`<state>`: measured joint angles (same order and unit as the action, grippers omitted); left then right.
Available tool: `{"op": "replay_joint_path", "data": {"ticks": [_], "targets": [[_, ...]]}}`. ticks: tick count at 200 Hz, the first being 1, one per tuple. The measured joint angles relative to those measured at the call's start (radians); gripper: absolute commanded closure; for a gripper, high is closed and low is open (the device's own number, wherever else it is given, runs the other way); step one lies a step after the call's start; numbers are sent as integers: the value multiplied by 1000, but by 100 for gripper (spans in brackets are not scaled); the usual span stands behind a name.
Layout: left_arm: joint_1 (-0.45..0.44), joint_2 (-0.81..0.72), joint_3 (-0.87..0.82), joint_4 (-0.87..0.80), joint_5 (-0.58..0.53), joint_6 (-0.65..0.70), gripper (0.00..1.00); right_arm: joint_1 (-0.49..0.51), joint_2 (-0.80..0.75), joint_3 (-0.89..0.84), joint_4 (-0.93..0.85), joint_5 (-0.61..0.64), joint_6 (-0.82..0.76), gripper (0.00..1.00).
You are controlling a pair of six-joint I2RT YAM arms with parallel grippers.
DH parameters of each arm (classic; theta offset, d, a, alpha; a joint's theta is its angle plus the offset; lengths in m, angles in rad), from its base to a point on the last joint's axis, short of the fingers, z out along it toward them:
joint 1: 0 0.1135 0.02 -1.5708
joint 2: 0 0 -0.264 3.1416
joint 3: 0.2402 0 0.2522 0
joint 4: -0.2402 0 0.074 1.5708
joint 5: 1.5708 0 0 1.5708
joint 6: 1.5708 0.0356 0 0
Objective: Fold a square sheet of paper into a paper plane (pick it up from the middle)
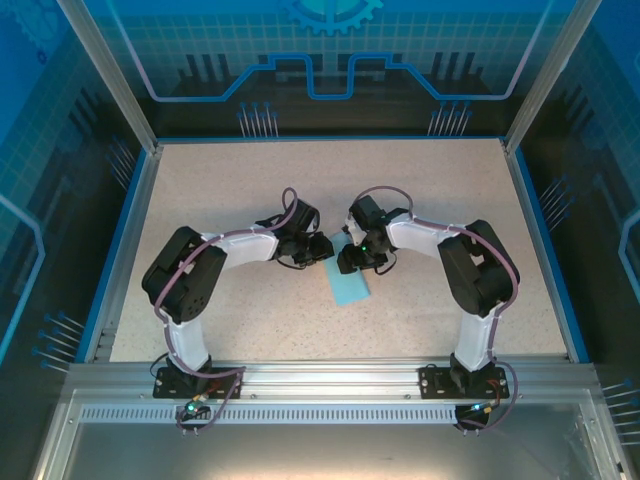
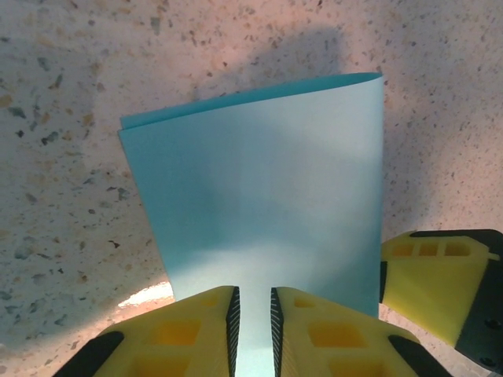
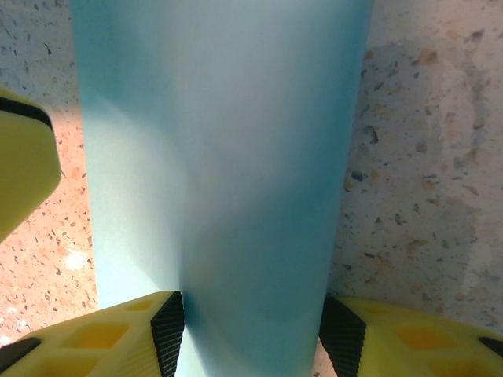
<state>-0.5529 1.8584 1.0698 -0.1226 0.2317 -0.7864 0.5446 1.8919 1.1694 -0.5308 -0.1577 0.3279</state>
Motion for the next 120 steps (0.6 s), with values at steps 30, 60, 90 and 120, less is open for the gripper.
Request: {"op": "replay_joint_path", "data": {"ticks": [30, 60, 90, 120], "targets": [[0, 10, 0, 0, 0, 0, 80, 0, 3, 3, -3, 1, 0, 45], [0, 15, 1, 0, 0, 0, 80, 0, 5, 4, -4, 2, 0, 45], [0, 28, 1, 0, 1, 0, 81, 0, 5, 4, -4, 2, 0, 47], [0, 32, 1, 0, 1, 0, 80, 0, 6, 5, -5, 10, 0, 49]]}}
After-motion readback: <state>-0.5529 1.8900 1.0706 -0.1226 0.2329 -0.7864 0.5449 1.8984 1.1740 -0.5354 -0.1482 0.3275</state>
